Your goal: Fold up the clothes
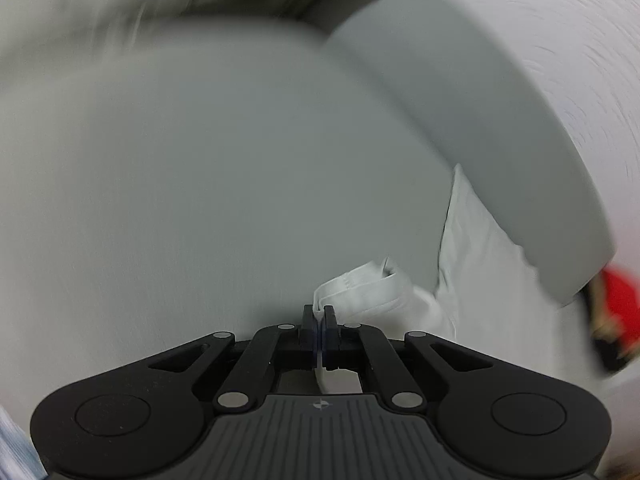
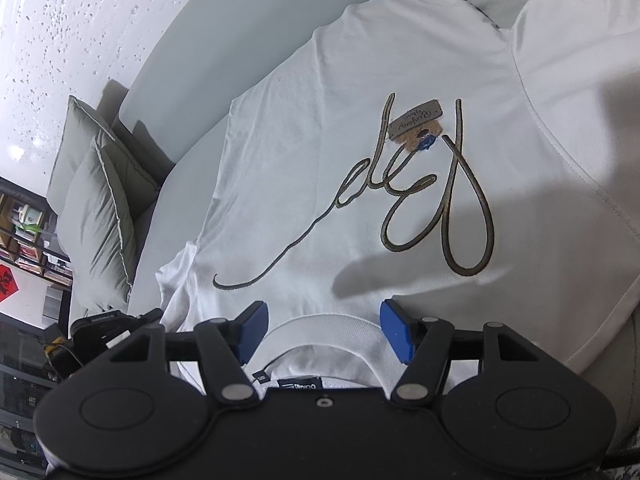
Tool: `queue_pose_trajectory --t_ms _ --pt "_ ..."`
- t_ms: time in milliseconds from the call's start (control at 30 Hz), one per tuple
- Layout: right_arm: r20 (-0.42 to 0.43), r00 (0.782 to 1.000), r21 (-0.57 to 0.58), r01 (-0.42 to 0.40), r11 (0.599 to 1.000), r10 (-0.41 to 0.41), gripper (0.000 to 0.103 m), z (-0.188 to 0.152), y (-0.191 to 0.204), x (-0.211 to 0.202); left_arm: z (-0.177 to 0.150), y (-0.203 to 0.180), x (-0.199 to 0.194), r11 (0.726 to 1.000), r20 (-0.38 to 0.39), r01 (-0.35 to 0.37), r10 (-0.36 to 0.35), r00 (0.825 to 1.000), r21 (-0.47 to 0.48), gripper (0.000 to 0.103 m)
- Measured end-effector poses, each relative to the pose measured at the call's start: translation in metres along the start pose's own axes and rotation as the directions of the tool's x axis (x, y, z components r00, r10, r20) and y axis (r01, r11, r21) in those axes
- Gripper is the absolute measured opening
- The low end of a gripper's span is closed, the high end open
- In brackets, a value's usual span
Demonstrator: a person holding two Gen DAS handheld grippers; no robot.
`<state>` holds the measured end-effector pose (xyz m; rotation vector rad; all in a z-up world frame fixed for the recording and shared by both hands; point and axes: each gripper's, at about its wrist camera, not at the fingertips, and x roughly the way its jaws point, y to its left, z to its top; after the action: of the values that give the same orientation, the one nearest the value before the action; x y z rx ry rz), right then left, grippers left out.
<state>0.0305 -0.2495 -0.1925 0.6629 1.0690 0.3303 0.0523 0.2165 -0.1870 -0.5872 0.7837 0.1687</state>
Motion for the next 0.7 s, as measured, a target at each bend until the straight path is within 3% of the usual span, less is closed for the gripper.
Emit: queue_pose_trajectory --t_ms 100,167,233,300,367,433,467,500,533,600,700 --pt "-0.003 1.000 -0.002 0.001 1.000 -0.001 0.061 0.000 0.000 0.000 -0.003 -0.023 -0.030 0.975 0.190 -0.058 0.016 0.982 0.216 0.001" --pt "-0.004 1.000 0.001 0.002 1.000 -0.002 0.061 0.001 -0.001 0.000 -0.009 -0.026 -0.008 0.945 0.127 -0.166 0.135 0.983 0.281 0.002" --pt "-0.005 1.000 0.005 0.003 1.000 -0.003 0.061 0.001 -0.001 0.000 -0.011 -0.012 0.015 0.948 0.031 -0.201 0.200 0.979 0.248 0.002" --pt "-0.006 1.000 0.001 0.003 1.000 -0.003 0.061 0.001 -0.001 0.000 -0.006 -0.003 0.021 0.961 -0.003 -0.192 0.197 0.980 0.198 0.004" --pt "-0.007 1.000 -0.004 0.001 1.000 -0.001 0.062 0.001 -0.001 -0.001 0.001 0.002 0.009 0.956 -0.002 -0.203 0.208 0.978 0.211 0.004" --pt "-0.009 1.000 -0.003 -0.003 1.000 0.003 0.069 0.001 -0.001 -0.005 0.004 -0.013 -0.002 0.952 0.005 -0.216 0.220 0.975 0.218 0.005" --pt "-0.005 1.000 -0.005 0.001 1.000 -0.002 0.072 0.001 0.000 -0.008 0.006 -0.009 -0.005 0.960 -0.008 -0.197 0.202 0.979 0.200 0.012" --pt "-0.001 1.000 -0.006 0.006 1.000 -0.006 0.074 0.002 0.001 -0.012 0.008 -0.005 -0.007 0.967 -0.020 -0.177 0.184 0.983 0.183 0.029" --pt "0.003 1.000 -0.007 0.011 1.000 -0.011 0.074 0.002 0.001 -0.015 0.011 -0.002 -0.010 0.974 -0.032 -0.158 0.166 0.986 0.165 0.035" --pt "0.017 1.000 -0.009 0.007 1.000 -0.007 0.074 0.002 0.001 -0.025 0.015 0.005 -0.015 0.984 -0.054 -0.120 0.128 0.990 0.128 0.037" --pt "0.027 0.999 -0.019 -0.017 1.000 0.018 0.074 0.000 0.001 -0.042 0.000 0.007 -0.027 0.995 -0.148 -0.056 0.068 0.987 0.084 0.035"
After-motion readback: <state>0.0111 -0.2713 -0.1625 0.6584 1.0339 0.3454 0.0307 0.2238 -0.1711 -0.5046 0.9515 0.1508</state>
